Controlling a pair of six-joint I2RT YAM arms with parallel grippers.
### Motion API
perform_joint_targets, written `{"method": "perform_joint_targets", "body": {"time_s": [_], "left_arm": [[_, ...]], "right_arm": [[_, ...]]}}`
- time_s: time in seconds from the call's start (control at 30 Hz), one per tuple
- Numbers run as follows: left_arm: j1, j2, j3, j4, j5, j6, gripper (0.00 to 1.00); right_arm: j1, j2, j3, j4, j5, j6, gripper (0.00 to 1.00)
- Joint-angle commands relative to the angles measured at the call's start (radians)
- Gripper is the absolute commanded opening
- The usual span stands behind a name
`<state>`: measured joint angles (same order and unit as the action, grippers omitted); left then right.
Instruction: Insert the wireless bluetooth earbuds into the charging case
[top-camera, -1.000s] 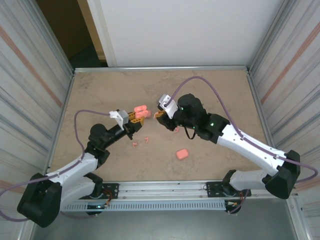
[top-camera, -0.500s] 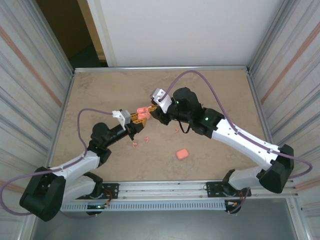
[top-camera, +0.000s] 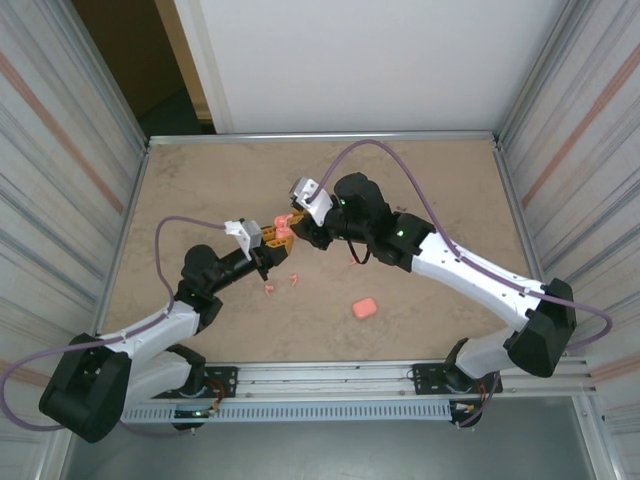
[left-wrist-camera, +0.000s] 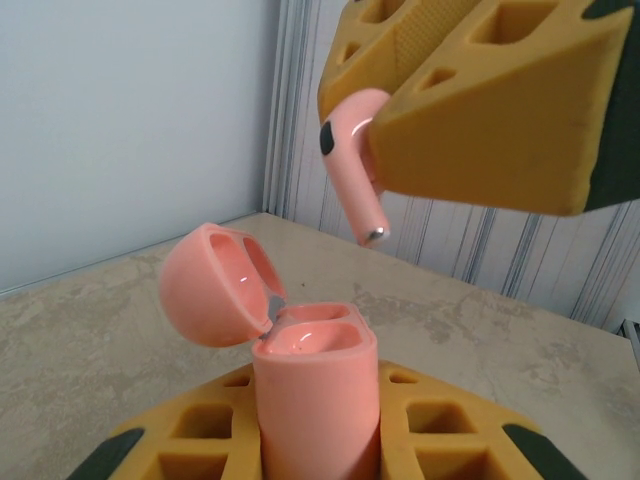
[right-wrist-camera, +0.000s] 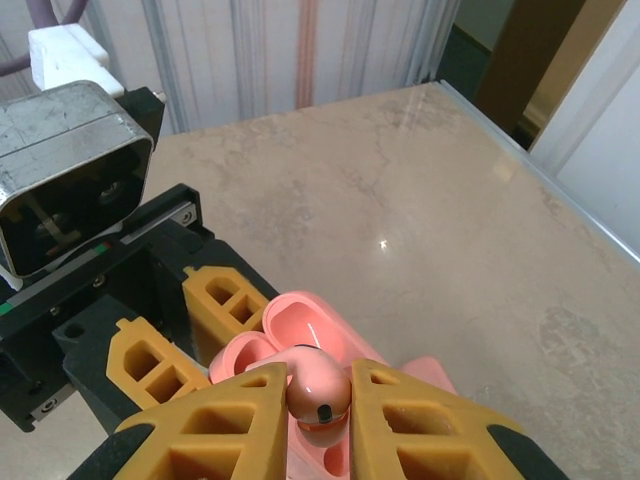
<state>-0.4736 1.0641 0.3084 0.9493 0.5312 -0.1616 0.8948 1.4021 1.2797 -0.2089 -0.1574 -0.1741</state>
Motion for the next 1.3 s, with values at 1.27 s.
{"method": "perform_joint_targets", "body": {"time_s": [1.27], "left_arm": [[-0.011, -0.021, 0.022, 0.049, 0.009, -0.001, 0.00]], "right_arm": [[-0.019, -0.007, 0.048, -0.021, -0.079, 0.030, 0.51]]}}
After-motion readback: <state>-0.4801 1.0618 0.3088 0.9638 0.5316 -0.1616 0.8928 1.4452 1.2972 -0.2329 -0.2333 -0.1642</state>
